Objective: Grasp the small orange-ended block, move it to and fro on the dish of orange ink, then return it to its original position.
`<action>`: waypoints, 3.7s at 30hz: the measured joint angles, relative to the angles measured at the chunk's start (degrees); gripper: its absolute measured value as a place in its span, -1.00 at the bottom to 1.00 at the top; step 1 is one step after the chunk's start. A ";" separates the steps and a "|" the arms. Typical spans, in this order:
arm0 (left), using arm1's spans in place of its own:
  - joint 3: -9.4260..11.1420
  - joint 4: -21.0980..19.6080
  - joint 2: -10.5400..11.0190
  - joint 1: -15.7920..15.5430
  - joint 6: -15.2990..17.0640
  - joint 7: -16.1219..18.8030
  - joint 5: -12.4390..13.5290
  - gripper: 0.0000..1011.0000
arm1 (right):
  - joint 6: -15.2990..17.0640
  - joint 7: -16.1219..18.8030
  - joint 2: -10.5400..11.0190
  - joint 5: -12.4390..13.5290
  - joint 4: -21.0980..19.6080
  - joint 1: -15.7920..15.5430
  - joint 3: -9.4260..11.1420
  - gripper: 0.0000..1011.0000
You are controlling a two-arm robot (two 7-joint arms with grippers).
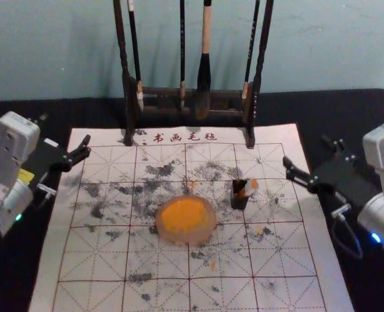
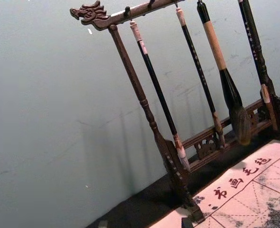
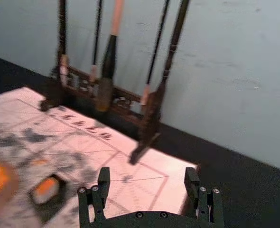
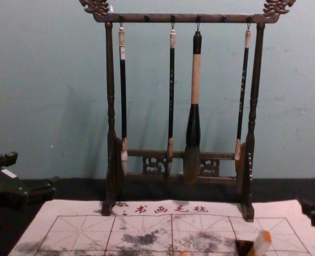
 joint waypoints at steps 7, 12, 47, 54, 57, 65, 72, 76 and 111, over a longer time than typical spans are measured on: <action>0.00 0.00 0.00 0.00 0.00 0.00 0.00 0.98 | -0.08 3.34 -0.23 2.25 -4.31 -3.94 0.34 0.98; 0.00 0.00 0.00 0.00 0.00 0.00 0.00 0.98 | -0.46 4.44 -1.15 2.27 -5.63 -5.11 -0.18 0.98; 0.00 0.00 0.00 0.00 0.00 0.00 0.00 0.98 | 4.40 1.74 -12.88 -3.12 0.08 -4.86 -0.02 0.98; 0.00 0.00 0.00 0.00 0.00 0.00 0.00 0.98 | 4.27 2.25 -13.03 -3.83 0.09 -4.95 0.18 0.98; 0.00 0.00 0.00 0.00 0.00 0.00 0.00 0.98 | 4.27 2.23 -13.02 -3.80 0.09 -4.95 0.18 0.98; 0.00 0.00 0.00 0.00 0.00 0.00 0.00 0.98 | 4.26 2.19 -12.99 -3.77 0.08 -4.94 0.15 0.87; 0.00 0.00 0.00 0.00 0.00 0.00 0.00 0.98 | 4.26 2.14 -12.98 -3.71 0.06 -4.94 0.12 0.51; 0.00 0.00 0.00 0.00 0.00 0.00 0.00 0.98 | 4.26 2.12 -12.98 -3.69 0.06 -4.94 0.10 0.25; 0.00 0.00 0.00 0.00 0.00 0.00 0.00 0.98 | 4.27 2.64 -13.21 -3.62 0.04 -4.94 0.53 -0.74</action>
